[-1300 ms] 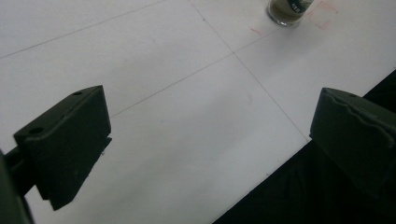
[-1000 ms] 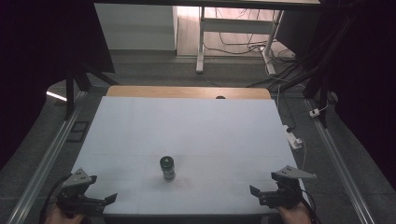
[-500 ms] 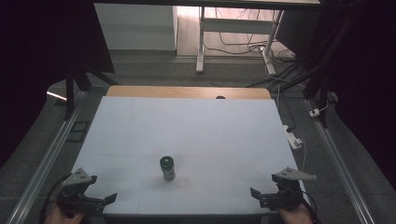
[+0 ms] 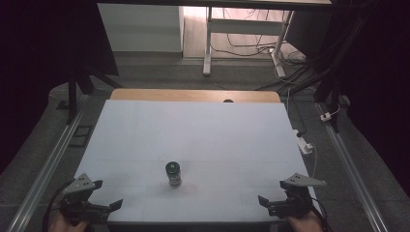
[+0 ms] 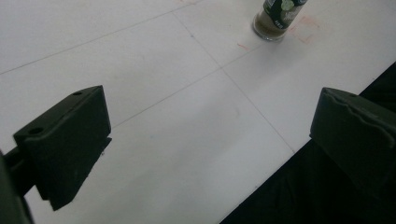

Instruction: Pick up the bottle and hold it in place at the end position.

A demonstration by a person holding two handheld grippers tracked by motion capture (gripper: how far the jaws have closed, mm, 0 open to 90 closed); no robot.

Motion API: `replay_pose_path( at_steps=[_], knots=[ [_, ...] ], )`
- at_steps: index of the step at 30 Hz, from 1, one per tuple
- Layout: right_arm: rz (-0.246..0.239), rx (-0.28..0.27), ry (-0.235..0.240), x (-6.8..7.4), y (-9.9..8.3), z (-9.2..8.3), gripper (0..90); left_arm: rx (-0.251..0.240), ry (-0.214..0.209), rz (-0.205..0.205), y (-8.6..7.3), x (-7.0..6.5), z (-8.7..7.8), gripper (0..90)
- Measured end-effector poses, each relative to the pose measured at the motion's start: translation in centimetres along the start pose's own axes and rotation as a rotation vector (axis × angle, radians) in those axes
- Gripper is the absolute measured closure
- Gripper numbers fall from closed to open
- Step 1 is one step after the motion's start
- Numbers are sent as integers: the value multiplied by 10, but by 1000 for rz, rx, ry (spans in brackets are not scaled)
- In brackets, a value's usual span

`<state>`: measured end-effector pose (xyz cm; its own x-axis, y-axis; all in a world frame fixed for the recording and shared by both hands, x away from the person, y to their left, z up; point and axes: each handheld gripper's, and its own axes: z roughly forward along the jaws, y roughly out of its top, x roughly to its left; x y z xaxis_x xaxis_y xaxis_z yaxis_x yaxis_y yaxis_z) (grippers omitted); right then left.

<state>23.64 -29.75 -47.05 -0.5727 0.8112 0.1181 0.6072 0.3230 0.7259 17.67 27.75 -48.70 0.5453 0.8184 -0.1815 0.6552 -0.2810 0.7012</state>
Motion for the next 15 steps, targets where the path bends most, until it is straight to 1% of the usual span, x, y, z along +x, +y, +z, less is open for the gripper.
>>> replay_pose_path(
  at_steps=[4,15],
  knots=[
    [-3,4,4,0,0,0,0,-11,-10,0,1,1,0,0],
    [-11,16,16,1,1,2,0,-20,-55,33,8,-1,7,0]
  ],
)
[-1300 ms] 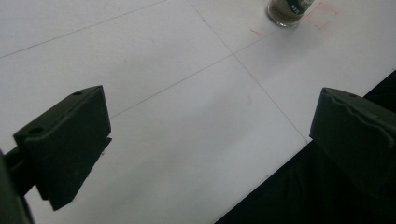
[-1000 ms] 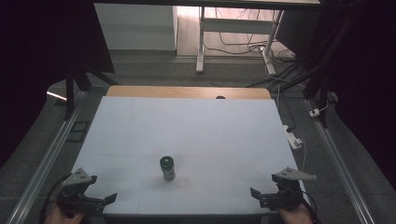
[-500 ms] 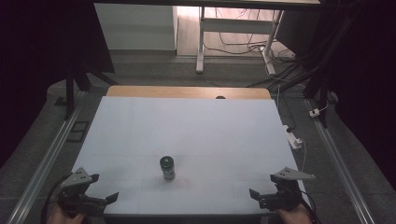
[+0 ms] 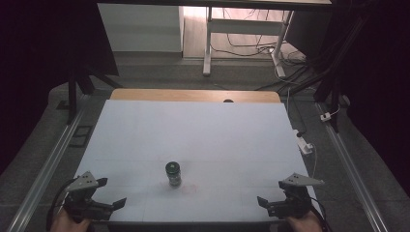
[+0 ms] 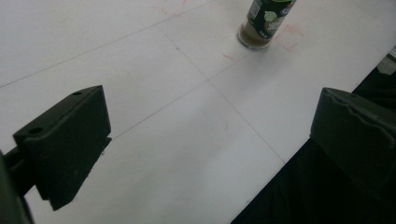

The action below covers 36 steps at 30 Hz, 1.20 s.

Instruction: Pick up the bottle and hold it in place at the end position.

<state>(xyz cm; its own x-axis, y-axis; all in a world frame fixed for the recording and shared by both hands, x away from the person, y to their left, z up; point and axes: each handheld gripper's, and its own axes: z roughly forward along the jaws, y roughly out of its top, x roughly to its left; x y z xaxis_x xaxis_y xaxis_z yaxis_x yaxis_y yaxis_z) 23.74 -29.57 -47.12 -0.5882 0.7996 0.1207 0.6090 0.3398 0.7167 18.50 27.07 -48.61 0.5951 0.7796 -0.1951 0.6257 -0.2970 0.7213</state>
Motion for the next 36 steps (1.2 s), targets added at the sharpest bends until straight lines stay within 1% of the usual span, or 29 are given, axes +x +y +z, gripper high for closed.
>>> replay_pose_path(
  at_steps=[2,4,7,10,11,15,19,22,27,30,33,36],
  knots=[
    [0,1,1,0,0,0,0,-1,-6,12,2,-1,2,0],
    [-1,2,1,0,0,0,0,-3,-20,21,4,-2,5,0],
    [-3,3,5,0,0,1,0,-6,-54,44,6,-3,10,0],
    [-3,4,5,0,0,1,0,-11,-72,67,8,-5,15,0],
    [-4,6,5,0,0,1,0,-14,-75,70,9,-6,16,0],
    [-4,9,5,0,0,1,0,-24,-78,87,12,-6,21,0],
    [-5,11,7,0,0,2,0,-28,-83,83,15,-6,29,0],
    [-7,15,7,0,1,2,0,-20,-86,79,19,-7,35,0],
    [-7,17,8,0,1,2,0,-27,-78,92,27,-11,42,0],
    [-9,21,6,0,1,2,0,-18,-79,104,32,-13,48,0],
    [-10,22,6,0,1,2,0,9,-82,121,36,-16,56,0],
    [-12,25,7,0,1,3,0,21,-94,130,40,-18,63,0]
  ],
)
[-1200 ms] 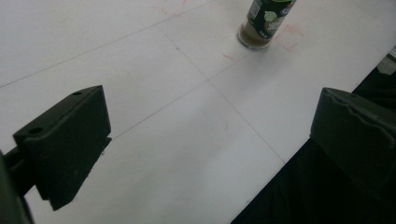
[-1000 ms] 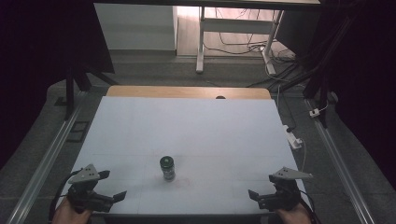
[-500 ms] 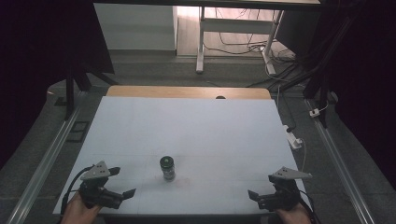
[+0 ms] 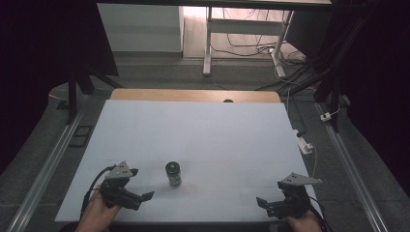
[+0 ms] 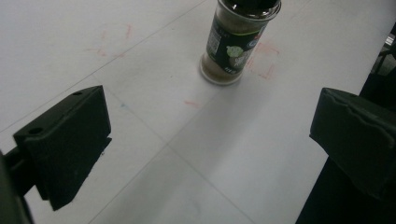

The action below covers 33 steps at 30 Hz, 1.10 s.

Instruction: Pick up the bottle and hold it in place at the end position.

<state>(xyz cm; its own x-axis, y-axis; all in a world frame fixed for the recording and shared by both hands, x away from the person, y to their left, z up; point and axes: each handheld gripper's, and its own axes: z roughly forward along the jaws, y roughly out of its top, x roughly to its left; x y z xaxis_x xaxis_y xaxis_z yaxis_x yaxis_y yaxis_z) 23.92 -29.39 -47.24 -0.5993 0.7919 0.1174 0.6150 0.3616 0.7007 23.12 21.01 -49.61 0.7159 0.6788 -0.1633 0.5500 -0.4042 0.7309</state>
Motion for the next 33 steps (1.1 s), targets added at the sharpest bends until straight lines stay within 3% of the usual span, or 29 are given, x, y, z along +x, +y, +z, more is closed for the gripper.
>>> replay_pose_path(
  at_steps=[11,24,28,33],
  knots=[
    [-2,4,3,0,0,0,0,39,-11,56,22,-1,28,0],
    [-9,9,4,1,0,1,0,72,-53,129,36,0,62,0],
    [-10,9,3,1,0,1,0,84,-47,157,40,-1,72,1],
    [-11,9,4,1,0,1,0,73,-43,192,43,-2,76,90]
  ],
)
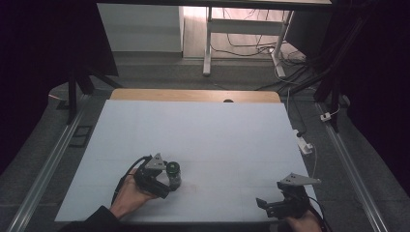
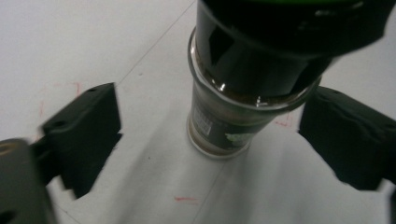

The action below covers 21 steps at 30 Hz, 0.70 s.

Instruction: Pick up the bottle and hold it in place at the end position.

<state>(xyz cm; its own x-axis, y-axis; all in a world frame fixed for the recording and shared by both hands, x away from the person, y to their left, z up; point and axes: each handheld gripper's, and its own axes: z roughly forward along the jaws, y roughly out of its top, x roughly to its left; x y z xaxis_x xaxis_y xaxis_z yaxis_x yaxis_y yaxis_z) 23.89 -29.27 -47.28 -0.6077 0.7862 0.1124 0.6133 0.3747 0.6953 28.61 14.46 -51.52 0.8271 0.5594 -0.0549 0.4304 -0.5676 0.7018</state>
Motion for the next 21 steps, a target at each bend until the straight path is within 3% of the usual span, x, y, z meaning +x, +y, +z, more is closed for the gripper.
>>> replay_pose_path(
  at_steps=[1,4,5,9,14,21],
  knots=[
    [-1,0,0,0,0,0,0,-7,-11,5,0,1,-1,177],
    [-2,0,0,0,0,0,0,-18,-29,19,0,1,-2,243],
    [-2,-1,0,0,0,0,0,-19,-41,25,0,2,-2,330],
    [-3,0,1,0,0,0,0,-19,-45,45,0,1,-2,428],
    [-3,0,1,0,0,0,0,-19,-64,70,0,0,-3,522],
    [-6,1,1,1,0,0,0,-23,-64,58,0,1,-3,534]
  ],
)
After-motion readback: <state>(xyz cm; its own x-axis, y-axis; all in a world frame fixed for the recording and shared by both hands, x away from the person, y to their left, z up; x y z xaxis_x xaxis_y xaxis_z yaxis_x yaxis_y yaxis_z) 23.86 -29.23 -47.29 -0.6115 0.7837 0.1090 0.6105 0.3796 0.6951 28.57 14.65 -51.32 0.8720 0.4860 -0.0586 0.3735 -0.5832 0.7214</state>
